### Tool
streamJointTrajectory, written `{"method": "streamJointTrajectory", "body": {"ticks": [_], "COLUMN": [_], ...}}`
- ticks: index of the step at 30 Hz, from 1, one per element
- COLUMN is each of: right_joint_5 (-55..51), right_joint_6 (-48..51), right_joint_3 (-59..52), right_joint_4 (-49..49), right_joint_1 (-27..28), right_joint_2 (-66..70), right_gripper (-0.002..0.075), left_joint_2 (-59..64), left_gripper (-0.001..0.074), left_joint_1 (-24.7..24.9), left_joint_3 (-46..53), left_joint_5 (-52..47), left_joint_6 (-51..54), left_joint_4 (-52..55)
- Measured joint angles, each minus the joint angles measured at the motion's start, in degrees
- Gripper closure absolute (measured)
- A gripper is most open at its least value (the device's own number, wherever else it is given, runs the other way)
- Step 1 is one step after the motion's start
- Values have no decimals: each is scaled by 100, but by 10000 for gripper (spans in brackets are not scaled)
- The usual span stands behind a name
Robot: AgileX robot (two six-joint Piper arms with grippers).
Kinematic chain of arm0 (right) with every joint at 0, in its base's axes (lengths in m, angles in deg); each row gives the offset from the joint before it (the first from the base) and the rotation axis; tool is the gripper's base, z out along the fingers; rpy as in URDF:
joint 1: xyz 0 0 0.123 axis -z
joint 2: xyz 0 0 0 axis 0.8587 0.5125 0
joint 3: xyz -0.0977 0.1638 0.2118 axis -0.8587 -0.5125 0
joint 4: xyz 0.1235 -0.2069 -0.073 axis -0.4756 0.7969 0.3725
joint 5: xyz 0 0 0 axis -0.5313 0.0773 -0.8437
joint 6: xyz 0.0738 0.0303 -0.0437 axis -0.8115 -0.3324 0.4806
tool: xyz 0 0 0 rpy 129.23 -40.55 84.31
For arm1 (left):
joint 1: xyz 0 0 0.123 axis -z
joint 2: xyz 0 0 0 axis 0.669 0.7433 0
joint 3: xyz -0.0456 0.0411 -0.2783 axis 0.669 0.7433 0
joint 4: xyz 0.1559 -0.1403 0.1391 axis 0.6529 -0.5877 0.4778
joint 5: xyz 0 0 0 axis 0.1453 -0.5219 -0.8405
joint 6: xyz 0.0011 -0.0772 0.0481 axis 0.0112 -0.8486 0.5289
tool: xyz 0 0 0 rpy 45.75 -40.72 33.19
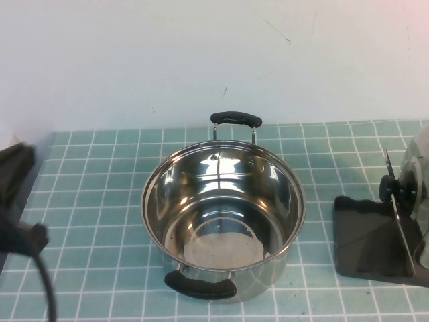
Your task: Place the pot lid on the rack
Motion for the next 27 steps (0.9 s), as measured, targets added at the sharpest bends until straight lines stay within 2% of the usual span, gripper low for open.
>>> {"method": "streamJointTrajectory", "body": {"ticks": [5,10,14,27], "right_joint_5": [-41,-51,-50,-146], "right_joint_6": [0,455,775,902], "right_joint_3": [-576,-1211,-1485,-1824], "right_joint_4": [-394,-1724,-2074,-2134], "right_joint_1": [0,0,0,-156], "right_joint_2": [-845,-1481,-1603,-1606], "right_gripper": [726,727,727,727], "left_joint_2": [-1301,-2452,-3173,-3474], "left_gripper": [736,736,736,736], "left_joint_1": [0,0,0,0], "left_joint_3": [1000,1790,2215,2646], "left_joint_5": [-882,-1060,-1109,-660], "left_joint_6": [-459,-566,-584,-584], "left_joint_4": [-39,-63,-63,-76]}}
